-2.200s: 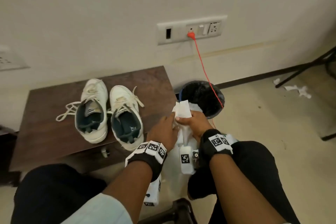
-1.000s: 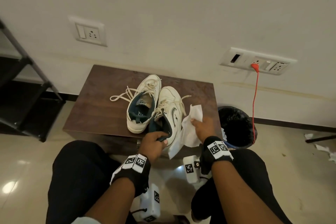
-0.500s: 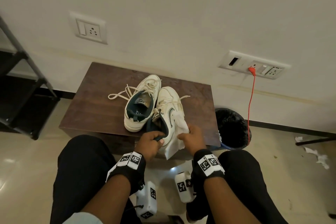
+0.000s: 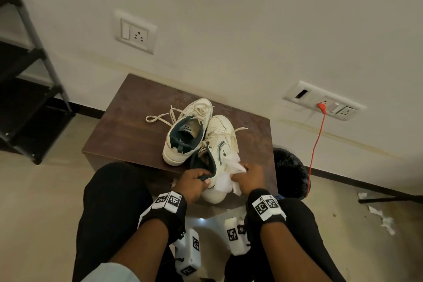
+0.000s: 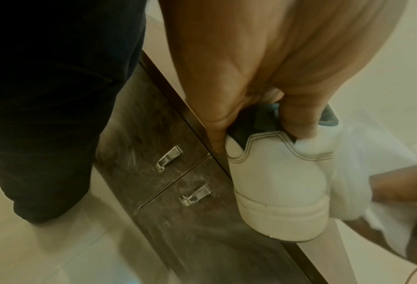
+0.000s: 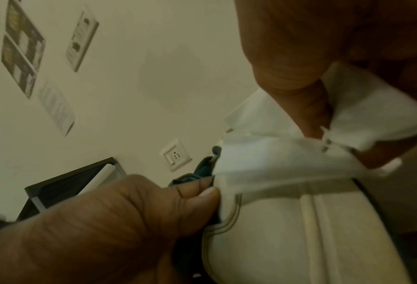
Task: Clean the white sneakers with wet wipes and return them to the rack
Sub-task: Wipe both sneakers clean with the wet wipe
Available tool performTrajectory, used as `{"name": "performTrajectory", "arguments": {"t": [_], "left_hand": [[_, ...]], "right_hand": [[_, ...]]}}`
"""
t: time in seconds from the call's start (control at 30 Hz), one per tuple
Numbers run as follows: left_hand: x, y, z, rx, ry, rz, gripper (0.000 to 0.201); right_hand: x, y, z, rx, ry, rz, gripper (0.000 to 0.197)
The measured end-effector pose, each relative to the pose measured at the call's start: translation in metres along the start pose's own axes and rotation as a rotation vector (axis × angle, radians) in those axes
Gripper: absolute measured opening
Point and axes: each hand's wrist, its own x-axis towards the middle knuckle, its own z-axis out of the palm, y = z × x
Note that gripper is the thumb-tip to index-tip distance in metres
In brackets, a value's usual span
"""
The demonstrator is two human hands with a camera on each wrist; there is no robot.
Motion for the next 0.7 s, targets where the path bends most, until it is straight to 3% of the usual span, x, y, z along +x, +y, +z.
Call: {"name": "performTrajectory", "arguments": {"t": [0.13, 0.33, 0.5, 0.6, 0.7], "left_hand": [[-0.001, 0.002, -0.001, -0.026, -0.046, -0.005, 0.031], [-0.001, 0.0, -0.013, -0.062, -0.052, -0.004, 0.031], [-0.003, 0.001, -0.018, -0.051, -0.069, -0.005, 0.03], [-0.004, 0.003, -0.017, -0.059, -0.053, -0.007, 0.029], [-0.004, 0.006, -0.014, -0.039, -0.024, 0.007, 0.029]], "right_hand": [[0.0, -0.018, -0.009, 0.022, 0.132, -0.175, 0.013], [0.008, -0.035, -0.006, -0.238, 0.108, -0.387, 0.018], [-0.003, -0.047, 0.015, -0.337, -0.066, -0.37, 0.023], [-0.009, -0.049, 0.022, -0.262, -0.069, -0.37, 0.02], [-0.004, -0.043, 0.02, -0.349, -0.048, -0.41, 0.017]]}}
